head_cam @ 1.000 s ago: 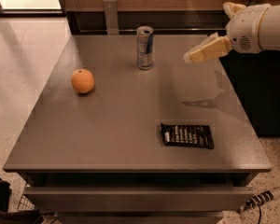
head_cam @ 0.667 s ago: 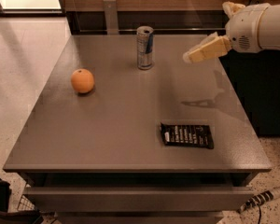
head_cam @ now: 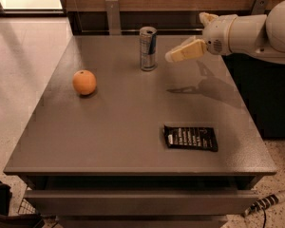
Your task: Knock redbull can over
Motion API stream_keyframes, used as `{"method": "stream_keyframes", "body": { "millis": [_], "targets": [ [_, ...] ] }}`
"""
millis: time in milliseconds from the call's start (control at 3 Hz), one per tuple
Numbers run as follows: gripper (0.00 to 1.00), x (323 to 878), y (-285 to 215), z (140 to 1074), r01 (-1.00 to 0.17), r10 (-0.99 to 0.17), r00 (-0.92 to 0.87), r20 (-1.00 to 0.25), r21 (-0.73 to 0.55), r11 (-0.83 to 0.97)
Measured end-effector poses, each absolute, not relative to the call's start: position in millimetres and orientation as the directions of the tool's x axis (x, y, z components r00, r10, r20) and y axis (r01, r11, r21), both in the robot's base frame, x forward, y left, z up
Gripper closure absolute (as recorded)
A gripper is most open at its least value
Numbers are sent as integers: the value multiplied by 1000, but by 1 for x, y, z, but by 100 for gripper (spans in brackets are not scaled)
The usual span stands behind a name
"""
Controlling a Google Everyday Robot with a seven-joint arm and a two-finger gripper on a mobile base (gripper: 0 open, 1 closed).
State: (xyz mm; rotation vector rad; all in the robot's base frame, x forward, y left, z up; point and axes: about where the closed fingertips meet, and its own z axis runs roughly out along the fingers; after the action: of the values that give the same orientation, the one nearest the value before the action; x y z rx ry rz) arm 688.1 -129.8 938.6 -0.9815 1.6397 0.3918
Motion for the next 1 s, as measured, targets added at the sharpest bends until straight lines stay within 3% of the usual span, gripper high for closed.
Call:
{"method": "stream_keyframes", "body": {
  "millis": [1000],
  "targets": [
    [0, 736, -70, 893, -820, -173, 1, -985, -99, 563]
  ]
}}
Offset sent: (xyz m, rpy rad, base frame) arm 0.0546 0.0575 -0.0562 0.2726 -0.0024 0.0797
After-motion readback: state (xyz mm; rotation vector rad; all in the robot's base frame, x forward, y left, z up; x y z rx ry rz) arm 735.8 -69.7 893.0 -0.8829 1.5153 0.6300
